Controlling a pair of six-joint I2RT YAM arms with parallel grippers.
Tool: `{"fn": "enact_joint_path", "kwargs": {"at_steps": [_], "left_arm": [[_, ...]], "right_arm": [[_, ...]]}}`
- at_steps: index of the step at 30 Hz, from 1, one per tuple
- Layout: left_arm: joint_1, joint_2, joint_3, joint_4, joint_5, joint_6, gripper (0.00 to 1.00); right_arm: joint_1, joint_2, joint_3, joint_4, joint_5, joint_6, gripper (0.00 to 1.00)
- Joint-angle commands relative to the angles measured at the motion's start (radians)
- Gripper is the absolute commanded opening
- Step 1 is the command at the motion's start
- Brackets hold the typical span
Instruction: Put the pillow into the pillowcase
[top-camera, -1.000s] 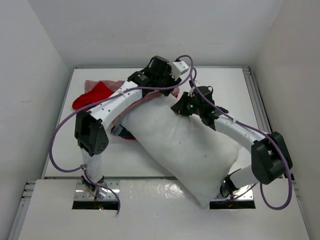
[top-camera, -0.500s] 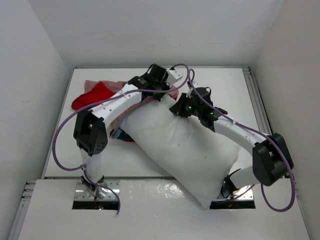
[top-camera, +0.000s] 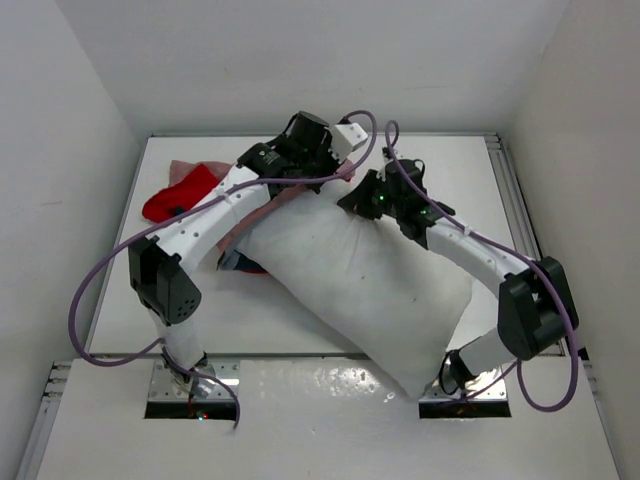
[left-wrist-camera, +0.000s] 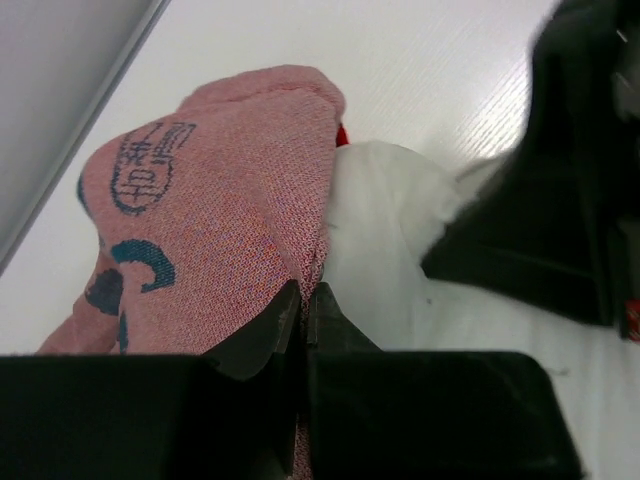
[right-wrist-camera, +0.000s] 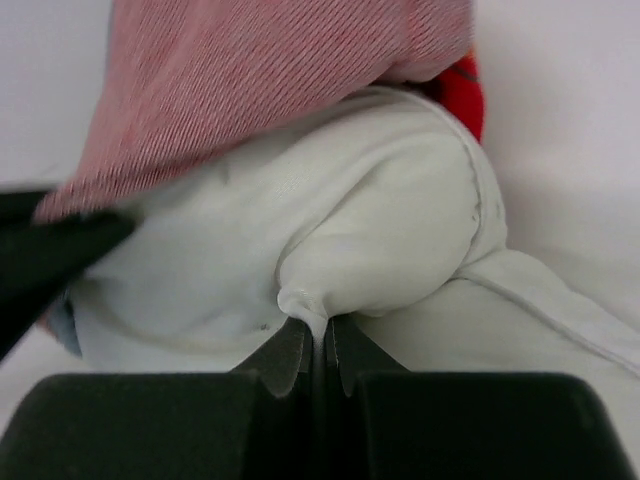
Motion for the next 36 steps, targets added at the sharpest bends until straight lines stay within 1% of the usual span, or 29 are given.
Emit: {"fn": "enact_joint_path", "kwargs": {"at_steps": [1,4,9,11,12,13,14,17,18,20,21,22,23,24,25,28,31,32,36], "left_arm": [[-0.058,-0.065,0.040,0.006,0.073,0.011,0.00],[-0.068,-0.071,0.019,0.007,0.067,0.023,0.01],[-0.070,-0.070,0.006,0.024,0.041,0.031,0.03],[-0.070,-0.058,0.010,0.037,0.012,0.032,0.04],[-0.070,-0.053,0.010,0.038,-0.020,0.034,0.07],[-0.070,-0.048,0.010,0.044,-0.037,0.039,0.08],[-0.068,-0.039,0.007,0.046,-0.054,0.039,0.16],[-0.053,-0.022,-0.024,0.092,-0.172,0.023,0.41],[-0.052,-0.016,-0.038,0.104,-0.243,0.019,0.41],[-0.042,-0.001,-0.070,0.125,-0.301,0.016,0.13],[-0.038,0.004,-0.079,0.129,-0.299,0.013,0.13],[-0.030,0.008,-0.081,0.126,-0.286,0.008,0.13],[-0.023,0.012,-0.076,0.116,-0.211,-0.004,0.17],[-0.003,0.018,-0.067,0.081,-0.169,-0.015,0.26],[0.004,0.024,-0.046,0.064,-0.129,-0.029,0.41],[0.023,0.021,-0.044,0.034,-0.080,-0.037,0.42],[0.053,0.016,-0.078,0.024,0.035,-0.037,0.40],[0.057,0.018,-0.084,0.023,0.047,-0.041,0.40],[0.060,0.056,-0.067,0.003,0.043,-0.061,0.05]], "right_arm": [[-0.040,0.027,0.112,0.084,0.069,0.088,0.00],[-0.059,0.027,0.107,0.061,0.094,0.126,0.00],[-0.056,0.019,0.037,0.052,0.104,0.148,0.00],[-0.046,0.016,0.009,0.047,0.126,0.154,0.00],[-0.046,0.016,-0.017,0.050,0.130,0.177,0.00],[-0.043,0.018,-0.029,0.055,0.132,0.186,0.00],[-0.043,0.021,-0.040,0.053,0.130,0.194,0.00],[-0.043,0.032,-0.037,0.032,0.133,0.182,0.00],[-0.042,0.030,-0.043,0.035,0.134,0.182,0.00],[-0.042,0.027,-0.059,0.046,0.127,0.186,0.00],[-0.043,0.025,-0.062,0.047,0.126,0.188,0.00],[-0.042,0.027,-0.065,0.050,0.127,0.188,0.00],[-0.043,0.027,-0.063,0.052,0.127,0.185,0.00],[-0.042,0.027,-0.063,0.050,0.127,0.183,0.00],[-0.042,0.028,-0.062,0.050,0.126,0.183,0.00],[-0.040,0.033,-0.057,0.050,0.126,0.180,0.00],[-0.039,0.048,-0.043,0.050,0.115,0.176,0.00],[-0.037,0.053,-0.042,0.047,0.112,0.176,0.00],[-0.037,0.059,-0.037,0.041,0.111,0.170,0.00]]}}
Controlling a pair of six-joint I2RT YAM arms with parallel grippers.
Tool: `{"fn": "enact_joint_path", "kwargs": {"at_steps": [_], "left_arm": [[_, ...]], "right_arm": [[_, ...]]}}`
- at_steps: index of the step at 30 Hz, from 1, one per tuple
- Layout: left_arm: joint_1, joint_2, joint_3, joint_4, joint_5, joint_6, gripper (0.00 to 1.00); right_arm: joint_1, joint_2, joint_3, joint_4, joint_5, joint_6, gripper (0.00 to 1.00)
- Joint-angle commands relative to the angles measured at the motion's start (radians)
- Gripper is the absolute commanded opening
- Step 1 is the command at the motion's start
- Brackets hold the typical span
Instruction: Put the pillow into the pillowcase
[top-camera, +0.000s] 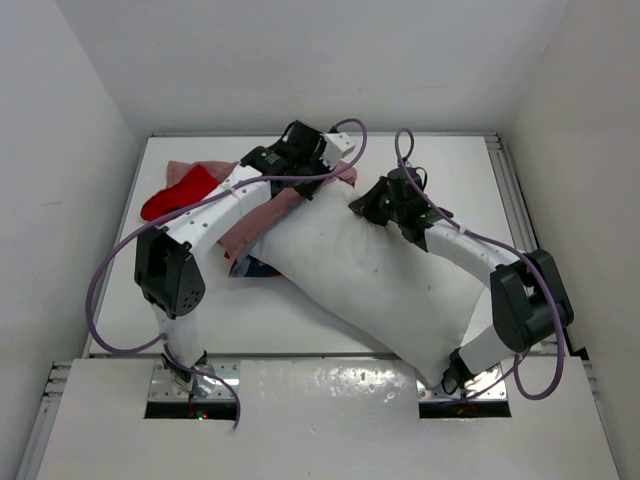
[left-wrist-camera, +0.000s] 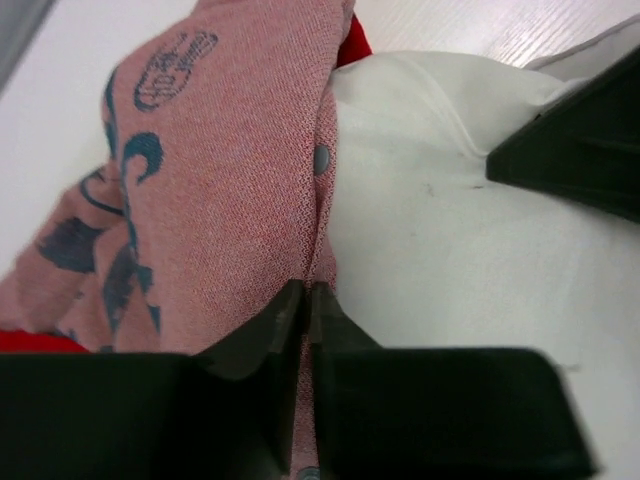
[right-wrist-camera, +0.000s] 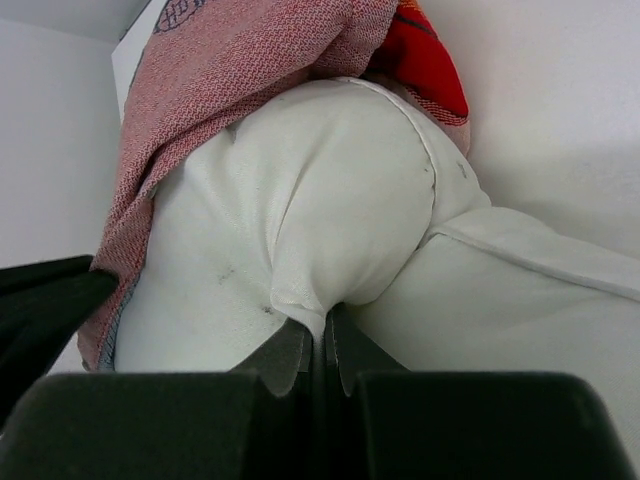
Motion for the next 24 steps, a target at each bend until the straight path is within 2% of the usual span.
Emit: {"fn": "enact_joint_path", "kwargs": {"at_steps": [1,9,13,15,17,19,21,22,23,24], "left_arm": [[0.004,0.026,0.022,-0.011,0.050,-0.032,0.00],[-0.002,0.002,0.187,-0.109,0.228,0.026,0.00],[-0.060,-0.081,0.125,-0.090,0.342,0.098,0.00],[-0.094,-0.081,0.125,-0.139,0.392,0.126,0.00],[-0.105,-0.091,0.063,-0.117,0.467,0.117,0.00],[-0.107,-0.092,-0.011,-0.097,0.474,0.120,0.00],[-0.087,-0.089,-0.060,-0.035,0.419,0.106,0.00],[-0.073,-0.089,-0.079,-0.017,0.399,0.093,0.06],[-0.041,-0.078,-0.088,-0.005,0.386,0.077,0.16],[-0.025,-0.074,-0.077,-0.011,0.371,0.073,0.40]], "right_arm": [[0.007,0.011,0.022,0.008,-0.007,-0.004,0.00],[-0.002,0.046,0.080,0.040,-0.016,0.023,0.00],[-0.022,0.052,0.149,0.075,-0.007,0.065,0.00],[-0.030,0.049,0.175,0.075,0.035,0.078,0.00],[-0.036,0.045,0.177,0.069,0.096,0.106,0.00],[-0.042,0.041,0.168,0.052,0.142,0.126,0.00],[-0.052,0.054,0.157,0.012,0.170,0.125,0.00],[-0.059,0.063,0.157,0.008,0.149,0.100,0.00],[-0.070,0.074,0.163,-0.003,0.110,0.062,0.08],[-0.073,0.083,0.192,-0.028,0.057,-0.031,0.18]]}}
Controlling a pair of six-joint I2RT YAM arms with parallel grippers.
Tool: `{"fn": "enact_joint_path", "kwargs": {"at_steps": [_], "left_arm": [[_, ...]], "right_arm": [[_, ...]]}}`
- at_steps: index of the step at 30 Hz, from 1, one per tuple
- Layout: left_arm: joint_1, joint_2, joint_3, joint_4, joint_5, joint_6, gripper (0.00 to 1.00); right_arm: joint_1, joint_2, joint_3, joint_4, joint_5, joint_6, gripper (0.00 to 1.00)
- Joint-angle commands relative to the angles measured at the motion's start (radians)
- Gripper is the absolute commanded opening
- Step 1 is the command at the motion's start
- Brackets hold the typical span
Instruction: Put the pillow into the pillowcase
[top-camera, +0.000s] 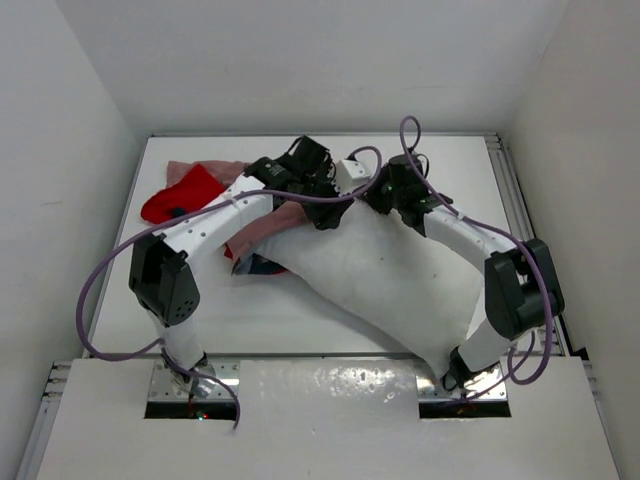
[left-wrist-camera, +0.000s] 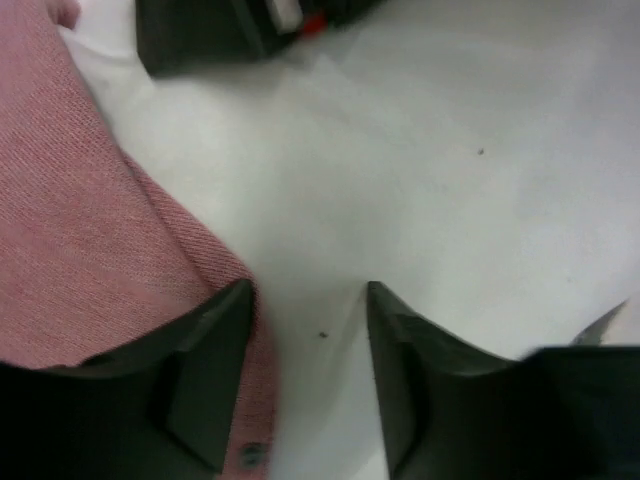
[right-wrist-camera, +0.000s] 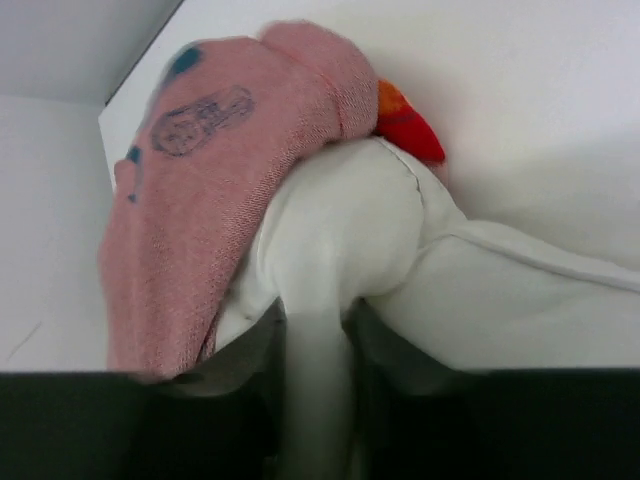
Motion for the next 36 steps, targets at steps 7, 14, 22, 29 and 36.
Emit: {"fn": "enact_joint_path", "kwargs": {"at_steps": [7,14,22,29,36], "left_arm": [[0.144,-0.144,0.085,-0.079,-0.022,-0.021,0.85],[0.267,-0.444,-0.310,-0.107,-0.238,-0.028,0.58],[0.443,-0.611,-0.643,-0.073,-0.257,-0.027,0.81],[0.477,-0.519,-0.685,0.040,-0.151,-0.053,0.94],[0.437,-0.408,-0.772,0.235,-0.116,-0.103,0.70]], "right_arm": [[-0.056,-0.102,0.120,-0.140,-0.104,-0.459,0.99],[0.058,-0.234,0.150,-0.319,-0.044,-0.819,0.00],[0.402,-0.271,0.059,-0.306,0.173,-0.968,0.99],[0.569,-0.138,0.033,-0.287,0.390,-1.031,0.99],[0.542,0.038,0.091,-0.290,0.413,-0.902,0.95]]}}
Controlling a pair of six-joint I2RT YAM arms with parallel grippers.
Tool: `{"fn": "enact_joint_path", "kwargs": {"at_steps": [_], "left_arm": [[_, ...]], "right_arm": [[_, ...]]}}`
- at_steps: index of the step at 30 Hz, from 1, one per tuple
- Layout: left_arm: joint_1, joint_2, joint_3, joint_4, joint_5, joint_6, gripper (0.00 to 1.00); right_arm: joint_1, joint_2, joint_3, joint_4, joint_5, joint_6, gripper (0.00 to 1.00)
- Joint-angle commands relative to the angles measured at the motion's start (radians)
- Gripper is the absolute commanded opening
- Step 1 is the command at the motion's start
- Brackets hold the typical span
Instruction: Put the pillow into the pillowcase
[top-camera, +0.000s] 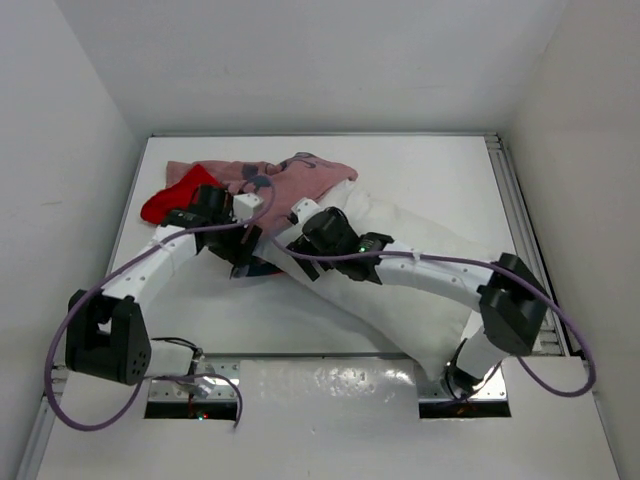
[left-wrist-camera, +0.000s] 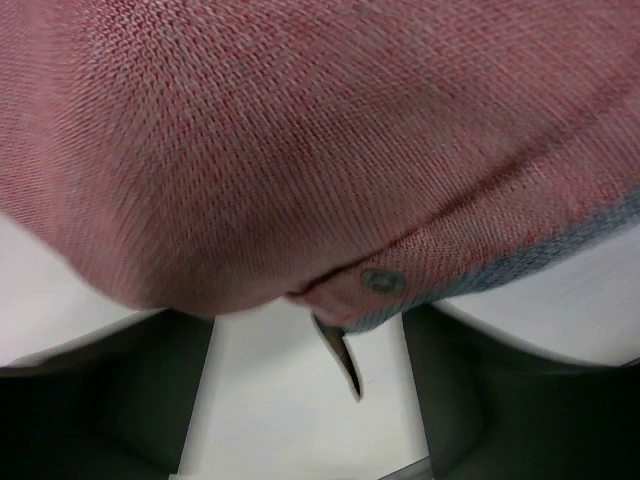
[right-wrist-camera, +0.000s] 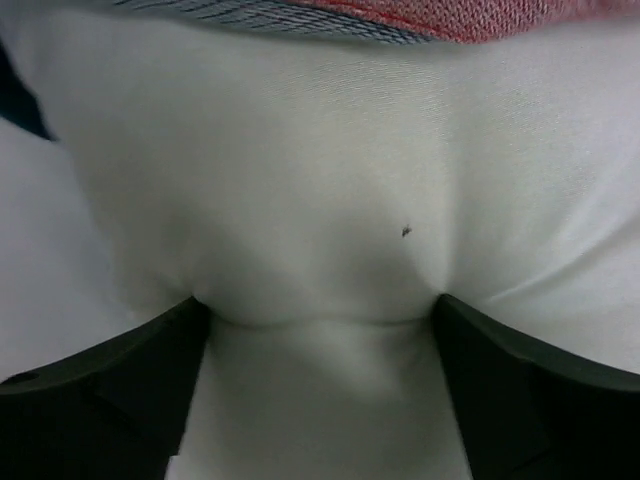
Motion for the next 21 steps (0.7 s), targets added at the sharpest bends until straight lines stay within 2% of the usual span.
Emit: {"fn": "enact_joint_path", "kwargs": {"at_steps": [1,2,3,4,8,11,13,16,18,21], "left_arm": [[-0.015,0.056,-0.027,0.138,0.025,-0.044,0.49],[-0.017,0.068,-0.008,0.127,0.037,-0.053,0.36],[-0.017,0.085,0.002,0.119,0.044,-0.055,0.10],[-0.015,0.087,0.033,0.095,0.050,-0.056,0.00],[-0.029,0.041,0.142,0.024,0.062,-0.029,0.00],[-0.072,-0.005,0.229,-0.037,0.067,0.007,0.00],[-0.130,0.002,0.340,-0.130,0.091,0.063,0.00],[-0.232,0.019,0.429,-0.212,0.123,0.109,0.00],[-0.297,0.026,0.450,-0.224,0.163,0.099,0.00],[-0.329,0.039,0.453,-0.240,0.257,0.106,0.00]], "right_arm": [[-0.040,0.115,0.083,-0.037,0.032,0.089,0.85],[-0.051,0.135,0.100,-0.055,0.012,0.127,0.66],[-0.067,0.149,0.108,-0.071,-0.013,0.142,0.13],[-0.090,0.164,0.121,-0.068,-0.061,0.179,0.00],[-0.159,0.135,0.135,0.018,-0.255,0.248,0.00],[-0.254,0.103,0.189,0.108,-0.368,0.362,0.00],[-0.337,0.071,0.217,0.223,-0.416,0.504,0.00],[-0.399,0.049,0.224,0.372,-0.410,0.690,0.00],[-0.402,0.060,0.279,0.371,-0.305,0.783,0.00],[-0.381,0.081,0.312,0.355,-0.180,0.874,0.00]]}}
